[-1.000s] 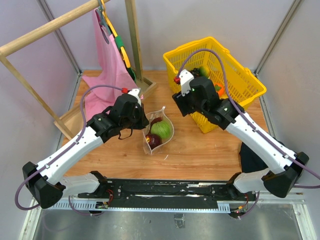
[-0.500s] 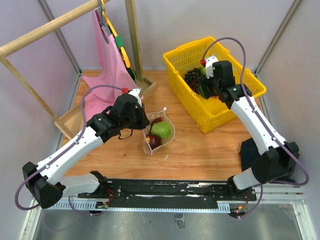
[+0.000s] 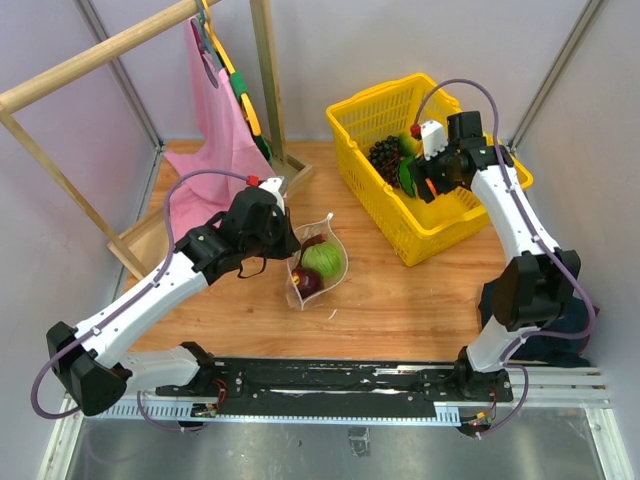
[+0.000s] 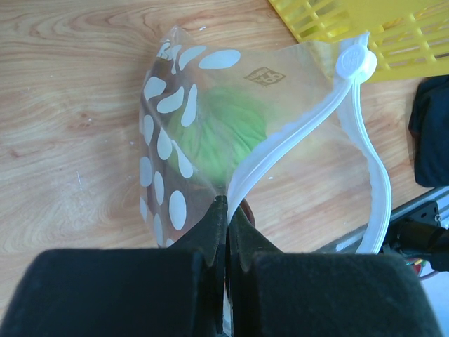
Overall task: Place the food in the zip-top bag and seal the zipper
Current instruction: Pick up the fake fruit from the bin.
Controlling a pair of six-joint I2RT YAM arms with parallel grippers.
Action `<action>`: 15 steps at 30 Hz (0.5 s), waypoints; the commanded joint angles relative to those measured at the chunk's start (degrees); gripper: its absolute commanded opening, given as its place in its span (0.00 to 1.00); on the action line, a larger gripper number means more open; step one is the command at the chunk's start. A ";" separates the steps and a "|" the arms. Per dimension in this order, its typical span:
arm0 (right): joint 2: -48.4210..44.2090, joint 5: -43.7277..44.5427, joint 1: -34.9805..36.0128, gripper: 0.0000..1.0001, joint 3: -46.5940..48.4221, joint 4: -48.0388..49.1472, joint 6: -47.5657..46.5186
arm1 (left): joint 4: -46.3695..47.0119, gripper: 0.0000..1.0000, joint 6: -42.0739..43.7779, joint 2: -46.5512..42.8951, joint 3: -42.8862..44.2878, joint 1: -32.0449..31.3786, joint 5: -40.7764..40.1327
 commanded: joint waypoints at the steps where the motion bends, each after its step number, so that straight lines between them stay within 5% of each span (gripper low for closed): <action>1: 3.91 -6.59 -0.78 0.74 3.36 -13.03 -9.26 | 2.11 0.00 0.92 0.50 0.11 -0.14 0.60; 15: 14.22 -9.88 -0.11 0.75 4.38 -20.72 -11.83 | 2.16 0.00 0.93 1.10 -0.21 -0.11 0.48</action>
